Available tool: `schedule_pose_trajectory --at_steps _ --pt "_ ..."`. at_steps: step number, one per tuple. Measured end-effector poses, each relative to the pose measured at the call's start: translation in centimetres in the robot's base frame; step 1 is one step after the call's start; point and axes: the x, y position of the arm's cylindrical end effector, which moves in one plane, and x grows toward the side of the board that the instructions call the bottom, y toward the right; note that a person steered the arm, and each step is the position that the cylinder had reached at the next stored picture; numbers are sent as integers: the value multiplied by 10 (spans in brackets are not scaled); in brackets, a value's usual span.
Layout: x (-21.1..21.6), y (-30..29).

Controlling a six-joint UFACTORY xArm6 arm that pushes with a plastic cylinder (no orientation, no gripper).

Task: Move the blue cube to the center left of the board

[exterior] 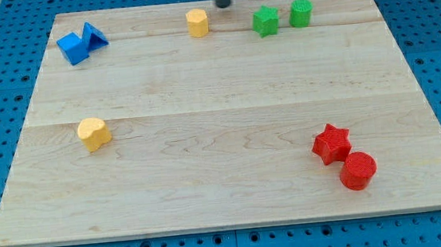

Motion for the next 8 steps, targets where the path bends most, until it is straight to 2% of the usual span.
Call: schedule_pose_trajectory --at_steps 3,4,5,6,8 --pt "1 -243" --pt "55 -275" --pt "82 -262" --pt "82 -235" --pt "118 -187"
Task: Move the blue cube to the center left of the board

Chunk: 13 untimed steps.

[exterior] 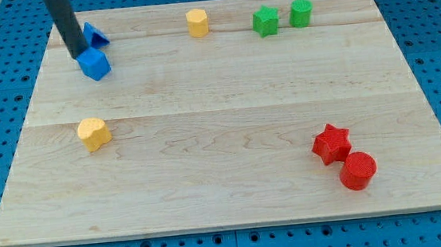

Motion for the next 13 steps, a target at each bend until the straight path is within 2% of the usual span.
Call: schedule_pose_trajectory --at_steps 1,2,3,4,8,10,11,13 --pt "7 11" --pt "14 47" --pt "42 76" --pt "67 71" --pt "68 43" --pt "68 -16" --pt "76 32" --pt "192 199"
